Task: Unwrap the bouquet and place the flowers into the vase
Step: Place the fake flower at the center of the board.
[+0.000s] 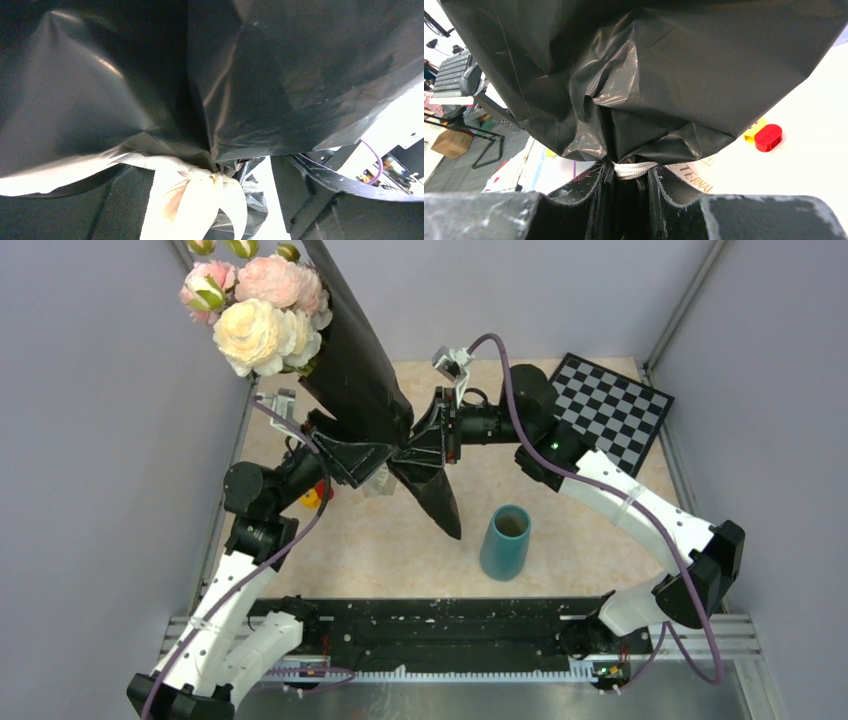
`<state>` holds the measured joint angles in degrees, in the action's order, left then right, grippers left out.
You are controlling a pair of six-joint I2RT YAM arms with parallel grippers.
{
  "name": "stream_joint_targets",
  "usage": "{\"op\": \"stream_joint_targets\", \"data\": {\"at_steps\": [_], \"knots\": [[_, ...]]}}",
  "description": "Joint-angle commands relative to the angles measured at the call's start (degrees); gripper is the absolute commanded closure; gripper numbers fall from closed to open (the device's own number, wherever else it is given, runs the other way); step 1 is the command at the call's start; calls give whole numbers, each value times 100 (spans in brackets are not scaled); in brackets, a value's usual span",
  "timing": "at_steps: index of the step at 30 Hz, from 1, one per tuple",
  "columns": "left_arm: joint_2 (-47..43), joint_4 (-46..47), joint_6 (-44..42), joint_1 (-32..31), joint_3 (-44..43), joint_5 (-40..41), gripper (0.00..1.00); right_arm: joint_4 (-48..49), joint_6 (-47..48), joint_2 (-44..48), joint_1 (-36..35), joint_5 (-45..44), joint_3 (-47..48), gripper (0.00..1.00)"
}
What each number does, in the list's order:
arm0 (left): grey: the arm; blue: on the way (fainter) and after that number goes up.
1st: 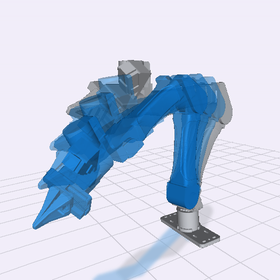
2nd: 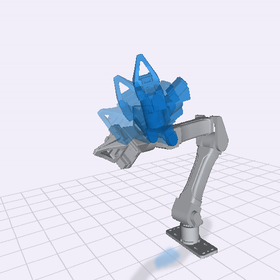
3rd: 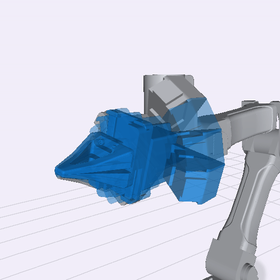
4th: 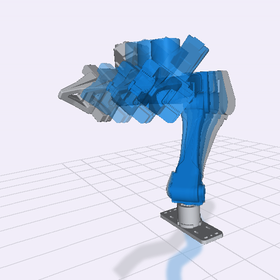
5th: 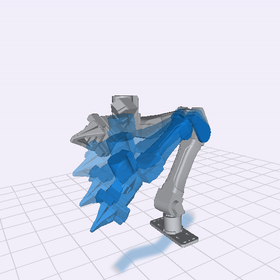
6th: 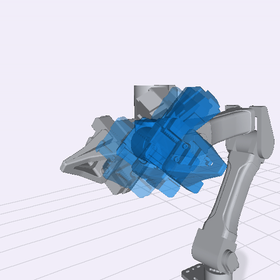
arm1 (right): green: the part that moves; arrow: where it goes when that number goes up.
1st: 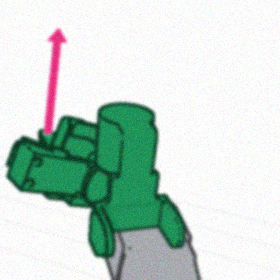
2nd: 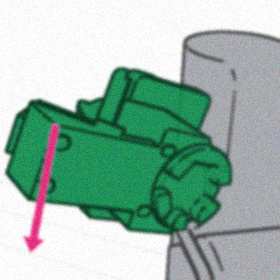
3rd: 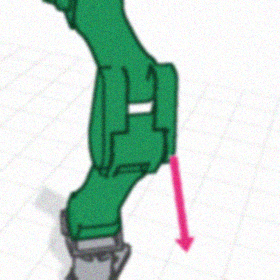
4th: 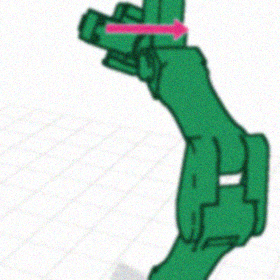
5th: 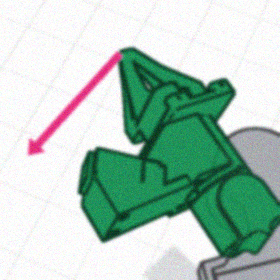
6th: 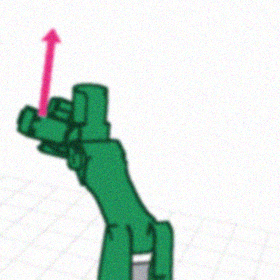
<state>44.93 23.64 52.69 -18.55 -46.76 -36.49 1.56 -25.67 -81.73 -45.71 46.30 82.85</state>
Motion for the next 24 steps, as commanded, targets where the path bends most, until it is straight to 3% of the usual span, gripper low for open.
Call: {"op": "stream_joint_targets", "data": {"at_steps": [1,20,24], "knots": [[122,507,156,18,62,-36,21,639,18,360,-61,420,56,100],[251,749,383,18,93,-243,84,435,156,290,-60,186,106,100],[274,748,350,18,84,-209,94,312,248,303,-60,-8,100,100]]}}
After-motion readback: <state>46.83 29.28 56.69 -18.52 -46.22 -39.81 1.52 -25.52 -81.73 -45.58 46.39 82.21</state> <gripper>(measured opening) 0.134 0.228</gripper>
